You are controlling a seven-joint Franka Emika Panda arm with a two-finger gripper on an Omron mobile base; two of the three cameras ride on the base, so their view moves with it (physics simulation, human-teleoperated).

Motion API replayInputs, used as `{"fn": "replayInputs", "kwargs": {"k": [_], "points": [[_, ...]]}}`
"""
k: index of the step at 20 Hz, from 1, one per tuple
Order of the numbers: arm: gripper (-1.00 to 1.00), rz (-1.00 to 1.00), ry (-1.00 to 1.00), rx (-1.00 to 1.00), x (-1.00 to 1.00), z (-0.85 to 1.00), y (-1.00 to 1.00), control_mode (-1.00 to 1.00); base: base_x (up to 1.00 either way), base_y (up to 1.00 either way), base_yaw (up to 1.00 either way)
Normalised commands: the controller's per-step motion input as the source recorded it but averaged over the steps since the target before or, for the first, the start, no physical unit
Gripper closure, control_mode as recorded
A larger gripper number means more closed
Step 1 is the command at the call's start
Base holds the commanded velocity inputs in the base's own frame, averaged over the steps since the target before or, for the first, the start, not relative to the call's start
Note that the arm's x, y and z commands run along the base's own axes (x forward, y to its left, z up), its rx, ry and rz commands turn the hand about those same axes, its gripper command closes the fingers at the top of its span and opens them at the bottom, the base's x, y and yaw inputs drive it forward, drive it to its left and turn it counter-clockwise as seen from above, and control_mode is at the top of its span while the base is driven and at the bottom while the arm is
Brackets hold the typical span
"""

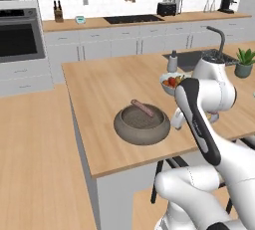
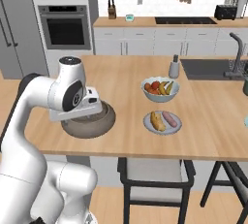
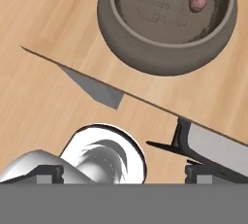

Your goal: Place one bun and one sausage from the bowl on each plate.

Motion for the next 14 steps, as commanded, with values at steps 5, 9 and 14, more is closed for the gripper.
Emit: {"fn": "replayInputs", "kwargs": {"k": [5,9,14], "points": [[-1.0,0.0,0.0,0.0,0.0,0.0,0.0,1.0,0.6,0.0,0.0],[-1.0,0.0,0.0,0.0,0.0,0.0,0.0,1.0,0.27,0.29,-0.07],[-1.0,-0.06,0.03,-0.09,0.72,0.0,0.71,-1.0,0.0,0.0,0.0]]}}
